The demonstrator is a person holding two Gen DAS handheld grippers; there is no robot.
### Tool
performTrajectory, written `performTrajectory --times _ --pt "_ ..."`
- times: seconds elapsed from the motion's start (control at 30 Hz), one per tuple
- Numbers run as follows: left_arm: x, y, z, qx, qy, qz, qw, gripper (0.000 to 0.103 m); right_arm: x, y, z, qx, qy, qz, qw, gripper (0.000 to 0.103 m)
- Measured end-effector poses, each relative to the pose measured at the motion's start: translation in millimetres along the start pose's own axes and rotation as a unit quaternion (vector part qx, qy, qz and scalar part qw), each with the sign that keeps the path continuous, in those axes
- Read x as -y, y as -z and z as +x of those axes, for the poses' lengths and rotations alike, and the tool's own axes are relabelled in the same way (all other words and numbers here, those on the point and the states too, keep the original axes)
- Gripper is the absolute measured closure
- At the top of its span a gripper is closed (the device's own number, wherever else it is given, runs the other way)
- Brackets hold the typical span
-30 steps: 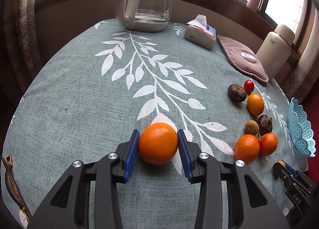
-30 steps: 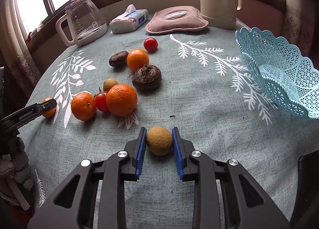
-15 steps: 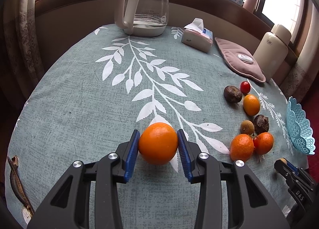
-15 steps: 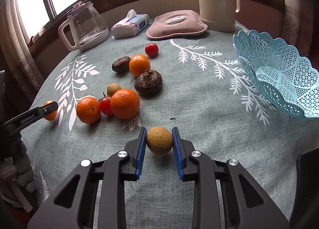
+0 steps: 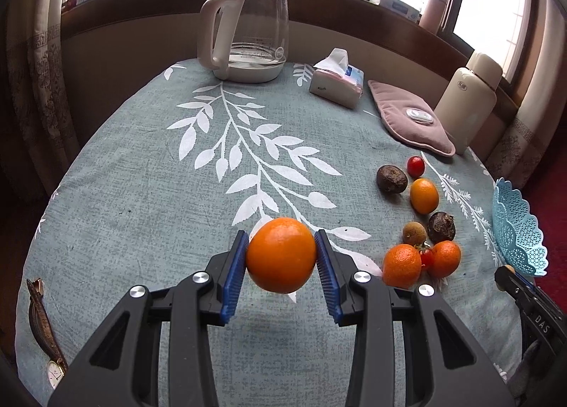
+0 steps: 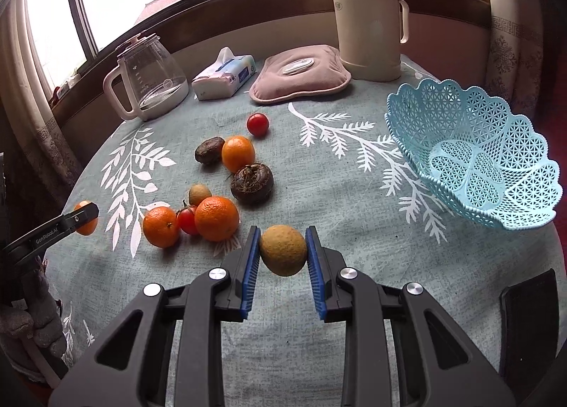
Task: Organize fruits
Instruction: 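Carry both fruits to the blue basket and lower them inside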
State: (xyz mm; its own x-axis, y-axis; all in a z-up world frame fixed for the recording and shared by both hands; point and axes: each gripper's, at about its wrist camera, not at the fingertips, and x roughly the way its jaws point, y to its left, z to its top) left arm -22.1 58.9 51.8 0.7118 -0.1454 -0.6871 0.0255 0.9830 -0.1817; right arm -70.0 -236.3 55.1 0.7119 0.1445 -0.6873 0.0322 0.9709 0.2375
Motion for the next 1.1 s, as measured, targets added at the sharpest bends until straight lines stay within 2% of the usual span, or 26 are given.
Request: performTrajectory --times 0.4,0.77,1.0,1.07,1.1 --pt "18 -5 -15 0.013 0.006 0.013 0.9998 0.064 66 -27 -38 0.06 0.058 0.056 0.995 0.076" --pt "44 -9 -20 0.019 0.011 0.03 0.9993 0.064 134 -37 -36 0.057 0.11 0.103 0.987 0.076" --pt "68 -14 -20 0.02 0.019 0.047 0.9985 0.064 154 -37 -30 0.05 0.114 0.123 0.985 0.076" --pt "77 -16 -18 0.019 0.023 0.054 0.9981 0.064 159 -38 -32 0.052 0.112 0.127 0.984 0.074" --pt "81 -17 -18 0.018 0.025 0.058 0.9979 0.064 162 -38 -33 0.054 0.112 0.13 0.984 0.069"
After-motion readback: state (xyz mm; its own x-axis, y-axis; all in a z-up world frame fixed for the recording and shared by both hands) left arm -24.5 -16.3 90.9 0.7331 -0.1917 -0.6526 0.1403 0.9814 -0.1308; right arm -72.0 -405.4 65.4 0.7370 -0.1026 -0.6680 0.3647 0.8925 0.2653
